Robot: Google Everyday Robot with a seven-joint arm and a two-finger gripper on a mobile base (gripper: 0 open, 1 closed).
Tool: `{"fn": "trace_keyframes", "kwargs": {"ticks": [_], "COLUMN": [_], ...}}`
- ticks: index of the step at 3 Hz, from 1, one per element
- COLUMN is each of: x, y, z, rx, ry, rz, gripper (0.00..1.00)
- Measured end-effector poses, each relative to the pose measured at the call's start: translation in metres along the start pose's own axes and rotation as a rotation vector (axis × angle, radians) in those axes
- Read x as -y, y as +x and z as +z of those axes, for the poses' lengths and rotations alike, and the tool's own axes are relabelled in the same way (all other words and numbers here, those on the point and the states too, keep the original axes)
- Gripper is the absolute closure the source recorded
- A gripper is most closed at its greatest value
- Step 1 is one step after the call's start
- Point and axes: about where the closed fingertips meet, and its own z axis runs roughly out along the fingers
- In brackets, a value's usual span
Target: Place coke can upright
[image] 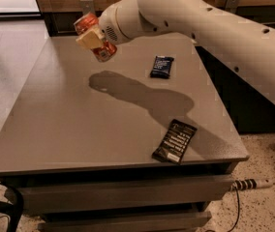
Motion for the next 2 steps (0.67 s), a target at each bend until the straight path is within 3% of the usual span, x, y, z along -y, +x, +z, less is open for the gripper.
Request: {"fn": "trace_keyframes", "kwargs": {"ticks": [1, 2], "x": [-0.0064, -0.0139], "y": [-0.0057, -0.0068], "z": [0.0042, 0.0082], "rx": [0.084, 0.163], "ry": [-0.042, -0.053], "rz": [0.031, 0.021], "gripper": [1.0, 1.0]}}
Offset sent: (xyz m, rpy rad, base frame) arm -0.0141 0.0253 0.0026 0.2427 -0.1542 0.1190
